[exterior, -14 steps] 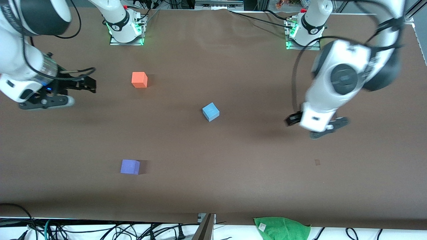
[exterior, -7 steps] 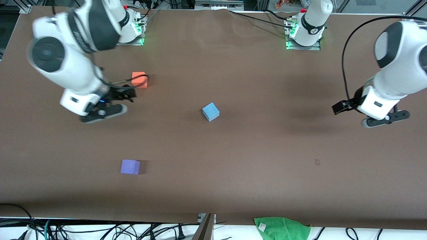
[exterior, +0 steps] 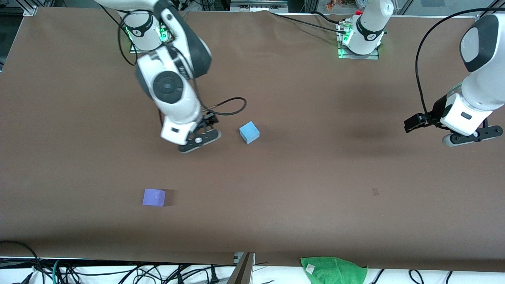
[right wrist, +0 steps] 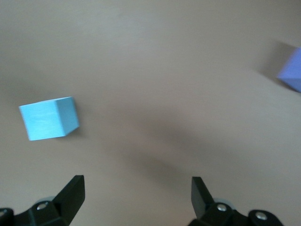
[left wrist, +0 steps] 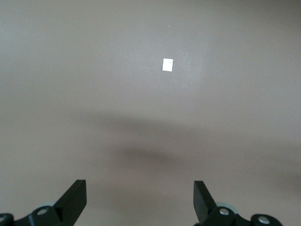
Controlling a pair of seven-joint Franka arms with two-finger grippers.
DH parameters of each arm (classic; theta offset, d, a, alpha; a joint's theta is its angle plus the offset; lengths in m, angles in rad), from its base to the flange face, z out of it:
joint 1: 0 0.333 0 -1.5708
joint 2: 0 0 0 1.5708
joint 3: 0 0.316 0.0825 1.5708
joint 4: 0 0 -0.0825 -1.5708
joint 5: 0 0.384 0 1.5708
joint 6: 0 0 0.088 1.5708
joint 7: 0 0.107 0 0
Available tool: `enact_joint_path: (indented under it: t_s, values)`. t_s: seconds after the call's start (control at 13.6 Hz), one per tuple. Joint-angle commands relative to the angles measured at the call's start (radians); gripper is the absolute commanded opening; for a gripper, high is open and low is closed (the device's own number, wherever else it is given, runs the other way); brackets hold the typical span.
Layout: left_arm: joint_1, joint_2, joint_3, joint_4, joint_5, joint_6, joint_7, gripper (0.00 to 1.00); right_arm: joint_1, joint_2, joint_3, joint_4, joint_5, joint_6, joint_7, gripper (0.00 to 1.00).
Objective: Place blue block between orange and purple blocks
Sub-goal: 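Lower the right gripper onto the light-blue cube and grasp it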
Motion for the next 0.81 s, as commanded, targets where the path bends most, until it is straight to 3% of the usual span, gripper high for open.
enact_joint_path:
  t_s: [0.0,0.22,0.73]
  values:
    - [0.017,-0.018,0.001,0.096,-0.022,-0.131,0.058,1.0,0.113,0.084,-0.013,0.025,-0.021,0.098,0.044,1.0]
    - [0.042,-0.024,-0.001,0.149,-0.036,-0.217,0.092,1.0,0.162,0.154,-0.013,0.025,-0.048,0.207,0.08,1.0]
    - [0.05,-0.033,0.001,0.138,-0.023,-0.226,0.19,1.0,0.234,0.232,-0.013,0.024,-0.056,0.291,0.101,1.0]
